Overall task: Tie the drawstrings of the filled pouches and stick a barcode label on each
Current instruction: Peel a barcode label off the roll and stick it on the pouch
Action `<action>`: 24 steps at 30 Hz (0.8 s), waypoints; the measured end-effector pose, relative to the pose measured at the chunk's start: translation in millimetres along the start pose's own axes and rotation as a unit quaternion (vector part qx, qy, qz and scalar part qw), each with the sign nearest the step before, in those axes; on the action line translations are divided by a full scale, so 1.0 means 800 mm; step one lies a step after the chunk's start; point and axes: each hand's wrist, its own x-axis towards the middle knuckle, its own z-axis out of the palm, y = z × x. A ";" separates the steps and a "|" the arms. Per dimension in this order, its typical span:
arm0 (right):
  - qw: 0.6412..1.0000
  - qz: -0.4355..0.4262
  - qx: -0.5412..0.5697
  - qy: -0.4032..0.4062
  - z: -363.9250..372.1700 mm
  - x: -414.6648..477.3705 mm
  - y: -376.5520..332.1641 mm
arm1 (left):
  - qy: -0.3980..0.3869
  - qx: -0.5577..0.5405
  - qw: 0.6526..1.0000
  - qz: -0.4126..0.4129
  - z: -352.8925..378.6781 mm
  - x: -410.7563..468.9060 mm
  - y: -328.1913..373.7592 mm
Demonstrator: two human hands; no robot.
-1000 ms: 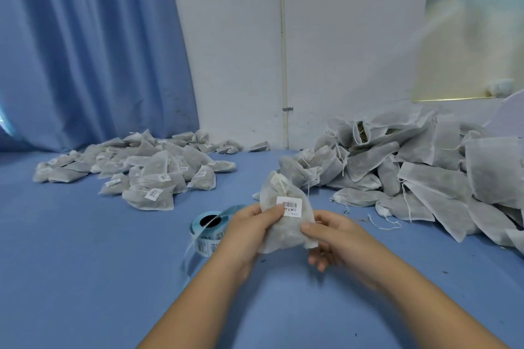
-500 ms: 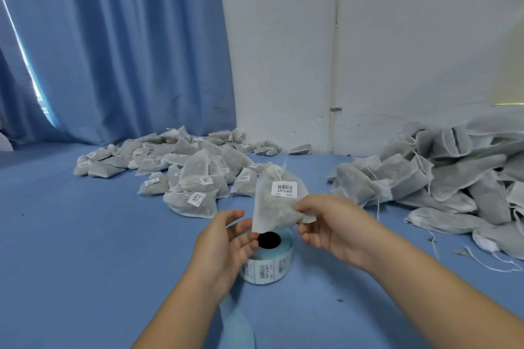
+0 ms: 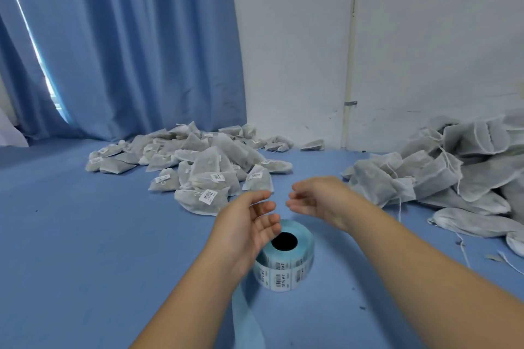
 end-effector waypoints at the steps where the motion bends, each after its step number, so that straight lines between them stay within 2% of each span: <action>1: 1.000 0.004 0.003 0.004 -0.013 -0.009 0.004 | -0.003 0.005 1.000 -0.001 0.008 -0.001 -0.003; 8: 0.999 -0.022 0.031 0.032 -0.107 -0.092 0.010 | -0.051 0.028 0.998 -0.027 0.092 -0.013 -0.052; 15: 0.995 -0.026 0.064 0.065 -0.211 -0.177 0.029 | -0.083 0.049 0.993 -0.072 0.180 -0.027 -0.141; 18: 0.988 -0.021 0.117 0.099 -0.250 -0.199 0.045 | -0.092 0.055 0.990 -0.087 0.214 -0.032 -0.178; 21: 0.975 -0.027 0.176 0.132 -0.276 -0.208 0.052 | -0.086 0.055 0.991 -0.087 0.241 -0.033 -0.209; 24: 0.972 -0.034 0.174 0.151 -0.287 -0.206 0.055 | -0.073 0.086 0.992 -0.065 0.249 -0.025 -0.230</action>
